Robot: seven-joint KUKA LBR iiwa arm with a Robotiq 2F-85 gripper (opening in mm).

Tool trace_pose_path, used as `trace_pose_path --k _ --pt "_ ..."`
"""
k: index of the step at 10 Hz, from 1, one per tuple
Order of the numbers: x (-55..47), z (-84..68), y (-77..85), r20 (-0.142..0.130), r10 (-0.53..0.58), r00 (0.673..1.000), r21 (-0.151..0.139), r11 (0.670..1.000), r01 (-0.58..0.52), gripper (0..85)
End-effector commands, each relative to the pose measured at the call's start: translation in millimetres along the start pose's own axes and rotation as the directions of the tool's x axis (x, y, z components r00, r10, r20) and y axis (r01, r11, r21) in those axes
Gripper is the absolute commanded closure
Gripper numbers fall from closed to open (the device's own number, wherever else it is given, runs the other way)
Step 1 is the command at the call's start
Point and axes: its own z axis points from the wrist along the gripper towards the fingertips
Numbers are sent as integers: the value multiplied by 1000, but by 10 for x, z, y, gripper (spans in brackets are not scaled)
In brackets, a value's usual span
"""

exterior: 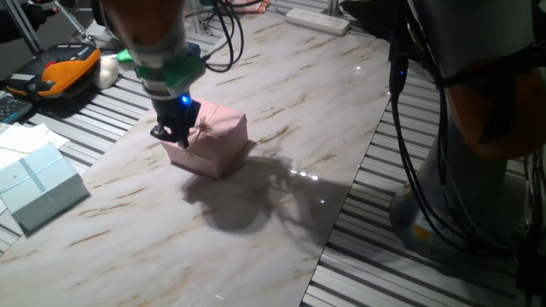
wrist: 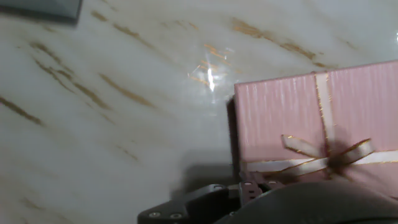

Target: Slide the outer casing onto the gift box

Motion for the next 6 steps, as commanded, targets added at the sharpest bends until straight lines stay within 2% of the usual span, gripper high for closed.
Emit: trace_pose_path --k 1,3,6 --pt "-33 -15 -148 0 -17 1000 -5 1000 17 850" --pt "-109 -71 -369 -16 -53 998 -10 999 53 850" --pt "-122 -8 -452 -5 -42 999 25 999 42 850"
